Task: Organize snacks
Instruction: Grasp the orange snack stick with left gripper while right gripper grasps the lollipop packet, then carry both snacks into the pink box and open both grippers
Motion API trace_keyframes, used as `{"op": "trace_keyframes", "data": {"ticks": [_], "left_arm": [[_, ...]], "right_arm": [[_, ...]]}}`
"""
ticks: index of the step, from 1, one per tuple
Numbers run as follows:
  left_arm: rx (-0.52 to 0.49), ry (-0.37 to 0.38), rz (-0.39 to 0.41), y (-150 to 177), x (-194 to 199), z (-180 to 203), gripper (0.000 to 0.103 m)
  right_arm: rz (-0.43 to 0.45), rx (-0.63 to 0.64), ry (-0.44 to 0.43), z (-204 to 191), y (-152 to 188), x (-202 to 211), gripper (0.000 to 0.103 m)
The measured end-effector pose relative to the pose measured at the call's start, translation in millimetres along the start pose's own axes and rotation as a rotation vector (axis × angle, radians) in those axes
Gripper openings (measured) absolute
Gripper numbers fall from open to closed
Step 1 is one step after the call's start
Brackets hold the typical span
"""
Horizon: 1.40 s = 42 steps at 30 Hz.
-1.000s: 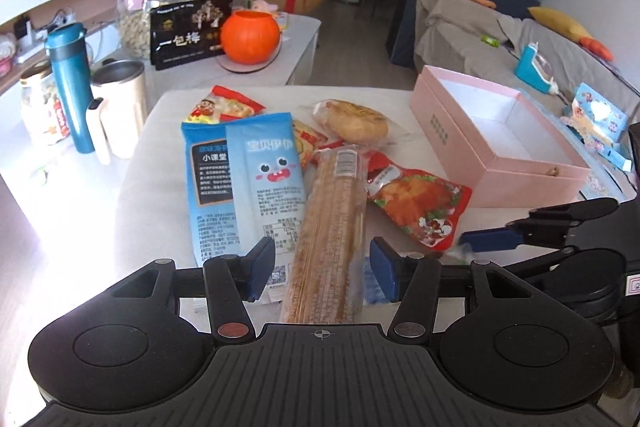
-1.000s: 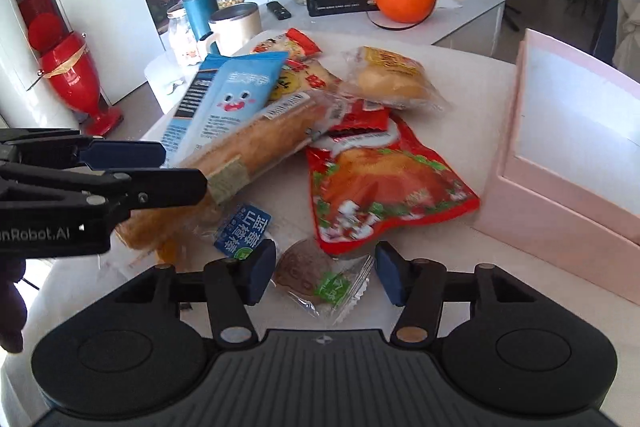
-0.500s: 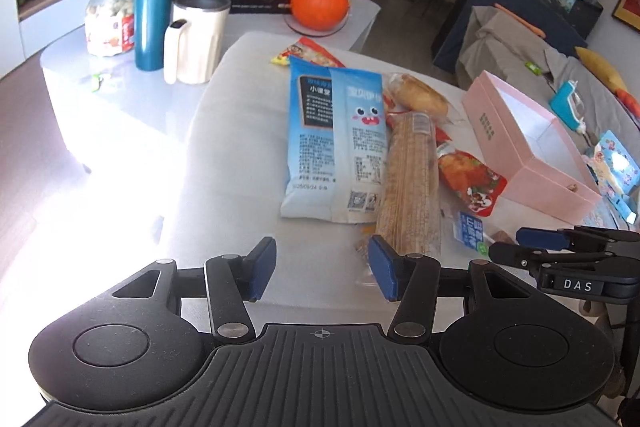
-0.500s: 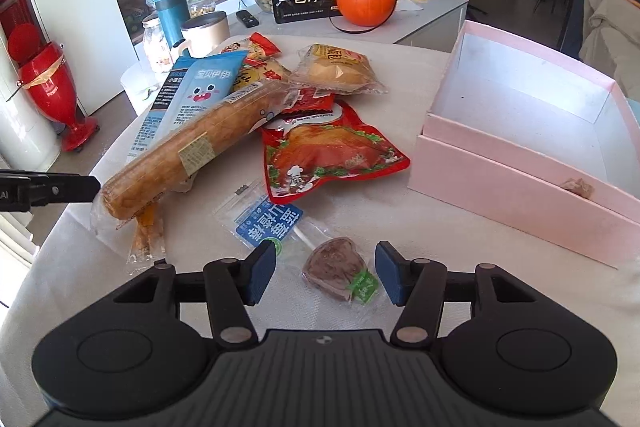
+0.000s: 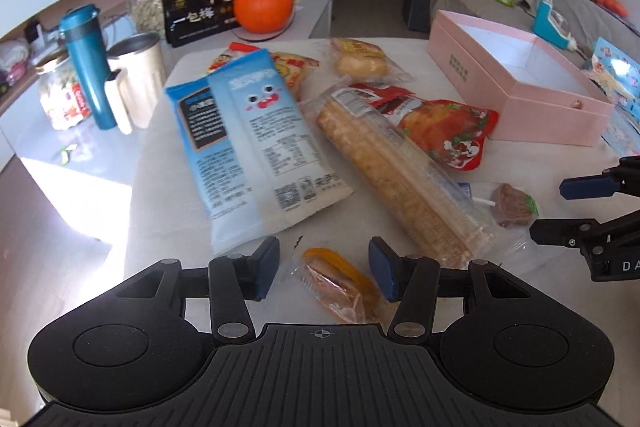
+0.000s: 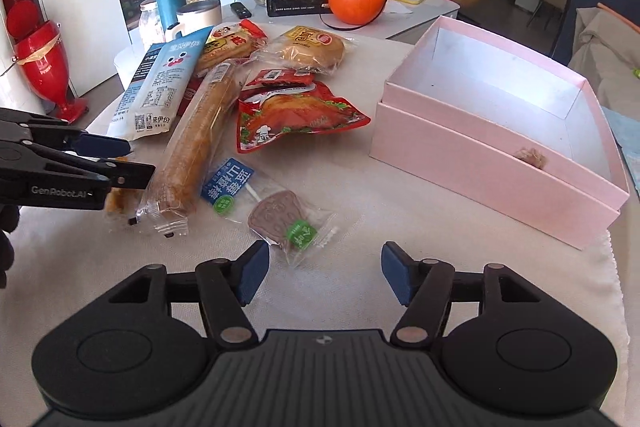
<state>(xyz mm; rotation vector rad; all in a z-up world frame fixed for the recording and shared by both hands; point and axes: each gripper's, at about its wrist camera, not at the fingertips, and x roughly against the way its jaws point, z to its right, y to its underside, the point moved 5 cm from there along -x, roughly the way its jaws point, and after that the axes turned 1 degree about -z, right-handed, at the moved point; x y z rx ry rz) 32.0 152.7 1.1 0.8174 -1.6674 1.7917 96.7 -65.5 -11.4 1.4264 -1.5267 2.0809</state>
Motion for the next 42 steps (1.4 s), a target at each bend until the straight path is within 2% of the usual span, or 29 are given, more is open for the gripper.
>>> {"op": "trace_keyframes", "data": {"ticks": [4, 7, 9, 10, 11, 13, 15, 17, 18, 19, 22, 23, 25, 27, 30, 32, 33, 34, 35, 36, 39, 42], "left_arm": [[0.137, -0.011, 0.016, 3.4, 31.3, -40.0, 0.053], [0.245, 0.051, -0.018, 6.0, 45.5, -55.6, 0.052], [0.286, 0.097, -0.037, 8.1, 47.6, -55.7, 0.052], [0.285, 0.104, -0.044, 10.2, 46.7, -51.8, 0.052], [0.271, 0.093, -0.051, 11.1, 43.3, -48.1, 0.052], [0.251, 0.054, -0.067, 12.2, 31.7, -42.5, 0.052], [0.225, 0.034, -0.072, 11.5, 15.0, -34.1, 0.052], [0.165, 0.0, -0.05, 8.2, 5.4, -22.2, 0.051], [0.121, -0.014, -0.04, 6.3, 2.8, -14.2, 0.043], [0.078, -0.005, -0.04, 5.1, 0.4, -4.7, 0.03], [-0.011, 0.057, -0.039, 7.1, -0.5, 21.8, 0.03], [-0.034, 0.075, -0.04, 9.7, 0.8, 29.0, 0.03], [-0.073, 0.092, -0.041, 15.7, 5.6, 40.1, 0.03], [-0.098, 0.104, -0.045, 22.5, 12.2, 46.4, 0.03], [-0.107, 0.13, -0.059, 30.9, 22.6, 50.0, 0.03], [-0.093, 0.151, -0.065, 31.7, 30.7, 49.5, 0.029], [-0.088, 0.163, -0.061, 30.5, 34.9, 49.9, 0.029], [-0.081, 0.178, -0.049, 27.3, 40.0, 50.8, 0.029], [-0.073, 0.19, -0.034, 22.3, 45.0, 52.0, 0.029], [-0.064, 0.203, -0.017, 15.9, 49.0, 53.4, 0.029], [-0.024, 0.265, 0.037, -9.3, 56.1, 57.6, 0.029], [0.031, 0.358, 0.091, -53.4, 59.8, 64.5, 0.029]], "right_arm": [[0.036, 0.035, -0.02, -10.6, -11.9, -4.0, 0.065], [0.054, 0.059, -0.047, -21.6, -24.9, -13.8, 0.066], [0.026, 0.03, -0.06, -24.8, -31.8, -26.8, 0.063], [0.007, 0.01, -0.071, -25.3, -33.1, -31.5, 0.052], [0.0, -0.006, -0.088, -26.5, -32.9, -32.5, 0.05], [-0.004, -0.005, -0.1, -28.1, -29.9, -27.6, 0.04], [-0.016, -0.019, -0.117, -24.9, -22.1, -19.7, 0.039], [-0.027, -0.036, -0.12, -18.3, -10.9, -10.7, 0.039], [-0.031, -0.041, -0.119, -13.8, -5.1, -5.8, 0.039], [-0.035, -0.044, -0.121, -9.6, 1.3, 0.0, 0.039], [-0.026, -0.038, -0.111, 0.1, 15.4, 14.1, 0.04], [-0.019, -0.025, -0.1, 1.7, 18.2, 17.0, 0.043], [-0.007, -0.004, -0.077, 3.8, 21.0, 18.9, 0.053], [-0.005, -0.003, -0.079, 4.3, 19.6, 16.8, 0.055], [-0.012, 0.026, -0.123, -4.6, 17.1, 12.6, 0.056], [-0.023, 0.073, -0.123, -15.0, 18.4, 8.6, 0.057], [-0.024, 0.104, -0.103, -19.2, 19.2, 8.4, 0.056], [-0.024, 0.135, -0.091, -22.8, 19.6, 10.1, 0.046], [-0.03, 0.144, -0.099, -24.2, 19.3, 12.9, 0.039], [-0.036, 0.141, -0.113, -23.3, 18.7, 16.2, 0.035], [0.006, 0.093, -0.116, -8.6, 13.0, 34.8, 0.035], [0.083, -0.018, -0.12, 21.9, -4.9, 63.4, 0.035]]}}
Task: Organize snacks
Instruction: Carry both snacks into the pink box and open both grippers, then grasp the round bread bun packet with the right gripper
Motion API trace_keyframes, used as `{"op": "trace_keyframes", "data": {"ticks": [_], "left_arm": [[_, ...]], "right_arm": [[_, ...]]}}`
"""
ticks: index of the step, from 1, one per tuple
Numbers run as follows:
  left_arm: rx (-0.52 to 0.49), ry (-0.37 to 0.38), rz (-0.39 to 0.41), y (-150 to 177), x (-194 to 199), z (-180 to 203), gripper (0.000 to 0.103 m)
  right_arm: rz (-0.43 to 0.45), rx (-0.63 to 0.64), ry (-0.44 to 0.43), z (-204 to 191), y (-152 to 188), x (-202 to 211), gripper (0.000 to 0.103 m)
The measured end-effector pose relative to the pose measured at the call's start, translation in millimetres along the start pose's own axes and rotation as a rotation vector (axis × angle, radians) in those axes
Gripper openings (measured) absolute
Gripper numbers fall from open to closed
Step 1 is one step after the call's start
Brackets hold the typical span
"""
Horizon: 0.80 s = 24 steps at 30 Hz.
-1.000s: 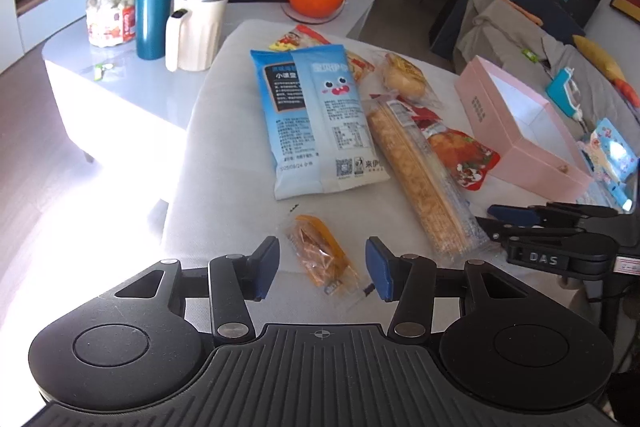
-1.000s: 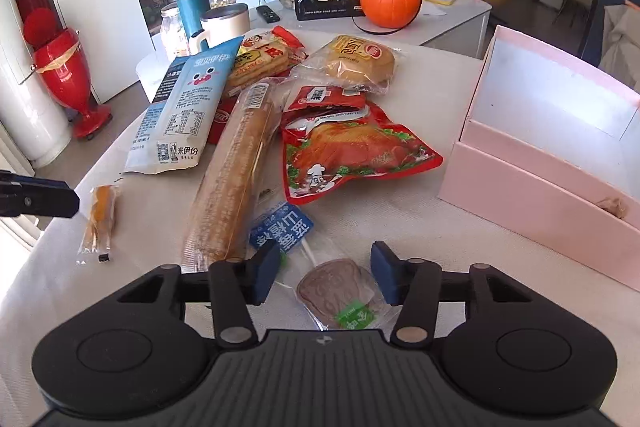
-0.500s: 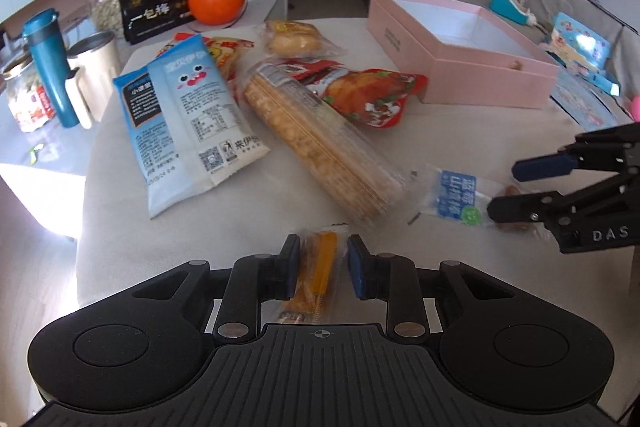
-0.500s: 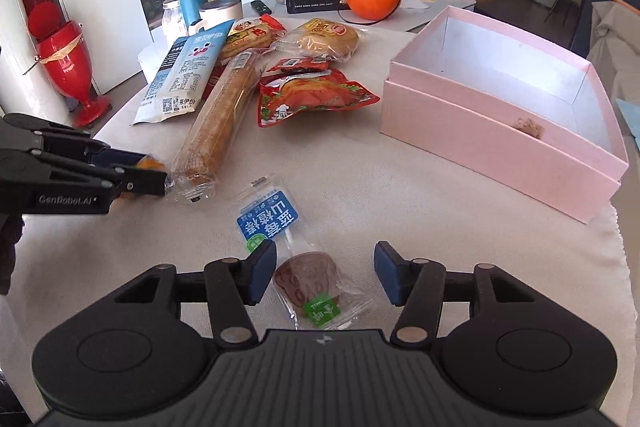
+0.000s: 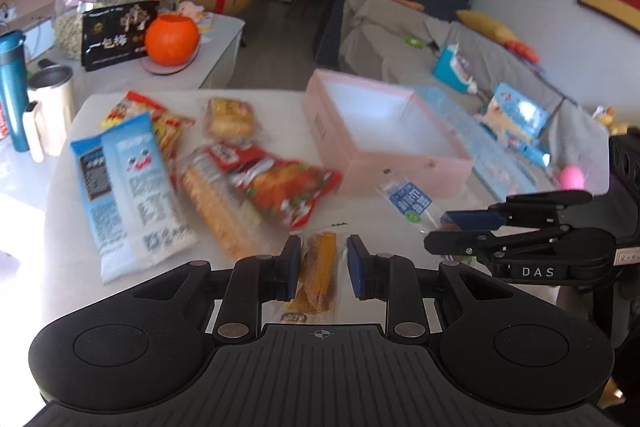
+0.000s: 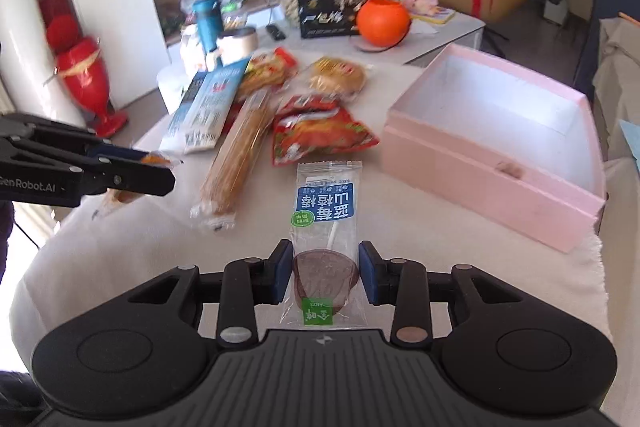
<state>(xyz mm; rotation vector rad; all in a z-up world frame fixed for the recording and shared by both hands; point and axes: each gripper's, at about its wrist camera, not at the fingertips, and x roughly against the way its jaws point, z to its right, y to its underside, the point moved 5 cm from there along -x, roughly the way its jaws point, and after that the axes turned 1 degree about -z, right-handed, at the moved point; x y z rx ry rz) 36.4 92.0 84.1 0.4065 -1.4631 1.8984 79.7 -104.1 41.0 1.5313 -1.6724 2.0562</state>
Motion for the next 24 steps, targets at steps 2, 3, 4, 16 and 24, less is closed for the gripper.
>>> {"op": "trace_keyframes", "data": {"ticks": [2, 3, 4, 16, 24], "left_arm": [[0.001, 0.053, 0.075, -43.1, -2.5, 13.6, 0.029], [-0.006, 0.08, 0.11, -64.3, -5.9, 21.7, 0.03], [-0.008, 0.118, 0.143, -90.7, -13.8, 32.4, 0.031], [-0.009, 0.019, 0.072, -127.6, -117.3, 15.5, 0.033], [0.054, -0.183, 0.08, -44.8, -63.3, -54.9, 0.033]], "right_arm": [[0.093, -0.043, 0.027, 19.5, -25.4, 25.5, 0.035], [0.131, -0.056, 0.054, 28.4, -39.1, 35.7, 0.035], [0.167, -0.066, 0.093, 38.5, -55.3, 44.8, 0.035], [0.169, -0.147, 0.255, 94.9, -42.5, 30.2, 0.067], [0.071, -0.128, 0.136, 52.8, -31.5, -20.5, 0.066]]}}
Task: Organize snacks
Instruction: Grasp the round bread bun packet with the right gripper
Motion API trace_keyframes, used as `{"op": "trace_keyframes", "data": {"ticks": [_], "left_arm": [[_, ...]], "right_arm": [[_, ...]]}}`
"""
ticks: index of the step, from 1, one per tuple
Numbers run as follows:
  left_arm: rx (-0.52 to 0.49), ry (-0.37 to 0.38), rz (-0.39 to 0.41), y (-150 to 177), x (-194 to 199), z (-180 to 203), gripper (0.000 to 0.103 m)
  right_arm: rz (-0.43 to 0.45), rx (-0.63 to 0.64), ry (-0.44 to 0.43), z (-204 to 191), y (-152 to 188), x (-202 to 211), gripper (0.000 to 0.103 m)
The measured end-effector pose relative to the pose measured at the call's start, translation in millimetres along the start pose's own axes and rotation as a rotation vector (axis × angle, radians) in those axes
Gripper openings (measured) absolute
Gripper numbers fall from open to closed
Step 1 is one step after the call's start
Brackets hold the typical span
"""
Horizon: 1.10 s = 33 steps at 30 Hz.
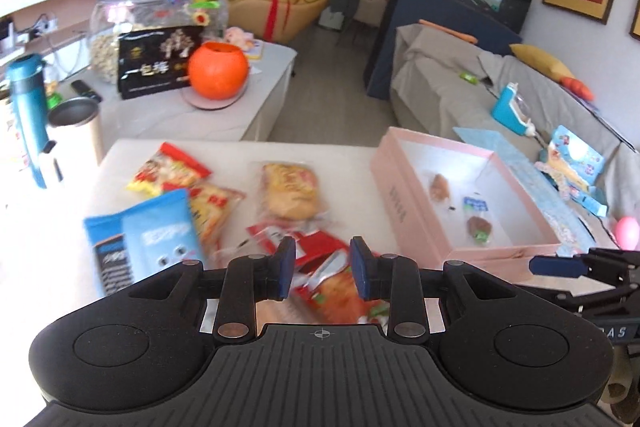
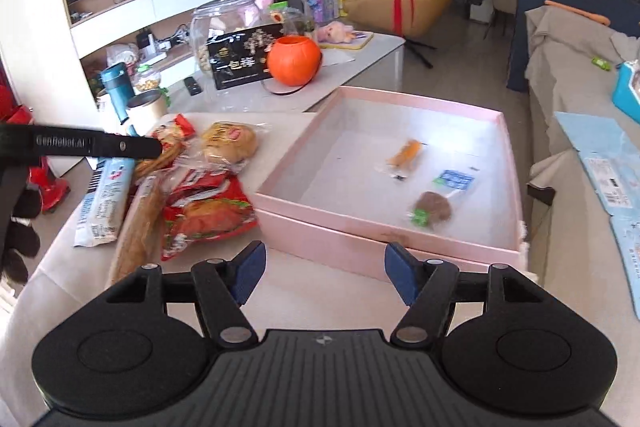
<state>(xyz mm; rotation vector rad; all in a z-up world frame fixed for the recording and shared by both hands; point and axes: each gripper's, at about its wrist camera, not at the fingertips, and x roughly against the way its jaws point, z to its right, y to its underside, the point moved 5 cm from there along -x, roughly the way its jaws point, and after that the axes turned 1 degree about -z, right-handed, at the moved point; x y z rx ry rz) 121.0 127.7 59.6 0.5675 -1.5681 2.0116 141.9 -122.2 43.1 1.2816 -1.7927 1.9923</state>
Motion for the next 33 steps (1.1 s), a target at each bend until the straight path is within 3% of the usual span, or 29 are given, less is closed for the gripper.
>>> {"op": "trace_keyframes", "data": {"ticks": [5, 9, 11, 15, 17, 20, 22, 24, 30, 33], "left_arm": [[0.092, -0.068, 0.064, 34.3, 39.7, -41.7, 0.033], [0.124, -0.073, 0.017, 52.5, 43.6, -56.3, 0.033], [0.135, -0.066, 0.004, 58.7, 45.3, -61.4, 0.033], [0.135, -0.029, -0.019, 67.2, 48.8, -61.6, 0.033], [0.126, -0.01, -0.024, 71.1, 50.4, -60.1, 0.033], [0.138, 0.004, -0.019, 72.8, 52.2, -62.6, 0.033], [0.152, 0.01, -0.012, 71.5, 51.6, -63.8, 0.033], [0.155, 0.012, -0.011, 70.0, 48.7, -62.6, 0.033], [0.13, 0.039, -0.045, 71.7, 32.9, -43.5, 0.033], [0.079, -0.01, -0.076, 74.7, 23.1, -30.8, 0.038]], "right_arm": [[-0.005, 0.084, -0.098, -64.3, -20.6, -22.9, 0.066], [-0.049, 0.047, -0.15, -95.2, -59.6, -61.6, 0.071], [-0.086, -0.012, -0.135, -99.8, -83.6, -95.5, 0.075], [-0.131, -0.033, -0.007, -105.3, -115.4, -166.4, 0.075], [-0.183, -0.013, 0.057, -106.1, -118.1, -198.4, 0.075], [-0.268, -0.031, 0.049, -106.6, -111.7, -222.8, 0.07], [-0.273, -0.054, 0.006, -107.0, -104.3, -212.3, 0.056], [-0.269, -0.027, -0.041, -110.7, -97.4, -191.2, 0.052], [-0.201, 0.081, -0.108, -110.0, -67.5, -99.2, 0.052], [-0.177, 0.099, -0.111, -99.2, -45.5, -62.4, 0.052]]}}
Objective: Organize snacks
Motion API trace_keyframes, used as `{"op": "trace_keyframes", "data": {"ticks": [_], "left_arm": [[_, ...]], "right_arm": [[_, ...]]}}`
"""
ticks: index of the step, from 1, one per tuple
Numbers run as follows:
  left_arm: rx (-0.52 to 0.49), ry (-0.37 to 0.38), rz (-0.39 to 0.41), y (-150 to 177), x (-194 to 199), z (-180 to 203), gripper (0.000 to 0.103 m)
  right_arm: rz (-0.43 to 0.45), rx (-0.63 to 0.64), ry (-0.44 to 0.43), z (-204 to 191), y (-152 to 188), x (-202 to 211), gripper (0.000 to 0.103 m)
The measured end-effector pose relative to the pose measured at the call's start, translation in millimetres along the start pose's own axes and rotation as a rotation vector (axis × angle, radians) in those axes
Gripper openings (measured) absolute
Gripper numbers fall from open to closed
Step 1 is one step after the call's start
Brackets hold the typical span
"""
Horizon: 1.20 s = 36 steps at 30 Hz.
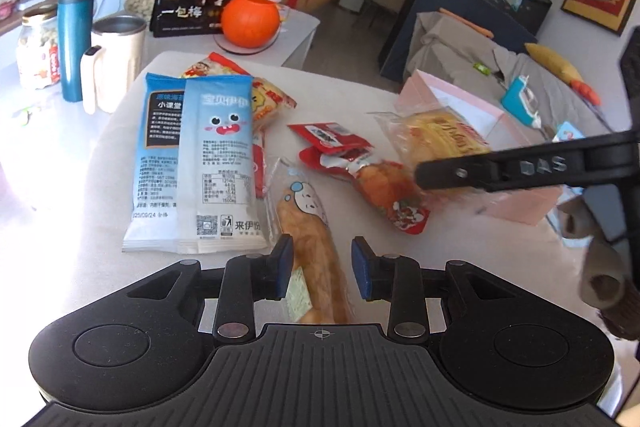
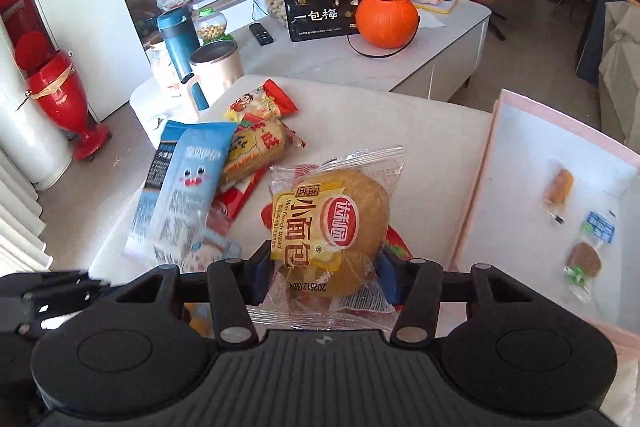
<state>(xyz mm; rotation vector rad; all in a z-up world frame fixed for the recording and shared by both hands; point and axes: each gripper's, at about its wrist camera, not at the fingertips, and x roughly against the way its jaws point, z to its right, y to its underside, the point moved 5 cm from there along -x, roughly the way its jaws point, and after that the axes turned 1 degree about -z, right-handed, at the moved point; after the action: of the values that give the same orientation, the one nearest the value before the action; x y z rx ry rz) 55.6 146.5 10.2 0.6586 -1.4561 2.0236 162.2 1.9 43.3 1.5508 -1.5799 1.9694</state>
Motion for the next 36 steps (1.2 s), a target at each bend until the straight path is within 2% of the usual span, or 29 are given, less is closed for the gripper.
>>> {"op": "trace_keyframes", "data": {"ticks": [2, 4, 8, 13, 14, 16, 17, 20, 23, 26, 28, 32, 36], "left_arm": [[-0.023, -0.047, -0.008, 0.1, -5.8, 3.0, 0.038], [-0.027, -0.057, -0.02, -0.3, -10.2, 5.4, 0.039], [-0.057, 0.001, -0.02, -8.2, -10.8, 22.4, 0.039], [-0.074, 0.036, 0.069, -36.3, -0.8, 46.1, 0.039], [-0.072, 0.039, 0.062, -43.8, -4.0, 49.2, 0.039], [-0.073, 0.033, 0.039, -61.9, -19.1, 50.5, 0.039], [-0.071, 0.015, 0.021, -70.4, -29.6, 48.2, 0.039], [0.022, -0.055, -0.06, -97.6, -74.9, 27.0, 0.039], [0.091, -0.132, -0.136, -112.4, -113.5, 10.9, 0.039], [0.067, -0.205, -0.194, -116.4, -141.5, 12.1, 0.042], [0.042, -0.221, -0.2, -118.4, -147.1, 18.1, 0.051], [-0.028, -0.192, -0.201, -117.1, -151.2, 32.2, 0.052], [-0.208, -0.232, -0.185, -107.1, -158.0, 51.1, 0.059]], "right_arm": [[0.016, -0.022, -0.008, 9.6, 19.8, 17.5, 0.052], [0.034, -0.045, 0.01, 21.2, 40.0, 29.3, 0.052], [0.04, -0.08, 0.093, 45.3, 79.4, 38.4, 0.052], [0.064, -0.123, 0.202, 74.1, 113.9, 38.2, 0.053], [0.068, -0.153, 0.21, 81.8, 119.2, 37.8, 0.055], [0.079, -0.225, 0.19, 95.0, 127.6, 37.6, 0.072], [0.089, -0.259, 0.175, 100.2, 131.0, 37.7, 0.075], [0.181, -0.304, 0.128, 107.0, 142.5, 39.9, 0.079], [0.227, -0.243, 0.171, 96.1, 151.1, 37.4, 0.081], [0.202, -0.187, 0.218, 86.7, 149.5, 33.3, 0.084], [0.195, -0.176, 0.232, 84.1, 148.4, 31.9, 0.084], [0.203, -0.19, 0.208, 87.4, 149.2, 32.8, 0.086], [0.202, -0.188, 0.2, 86.7, 150.2, 33.1, 0.089]]}}
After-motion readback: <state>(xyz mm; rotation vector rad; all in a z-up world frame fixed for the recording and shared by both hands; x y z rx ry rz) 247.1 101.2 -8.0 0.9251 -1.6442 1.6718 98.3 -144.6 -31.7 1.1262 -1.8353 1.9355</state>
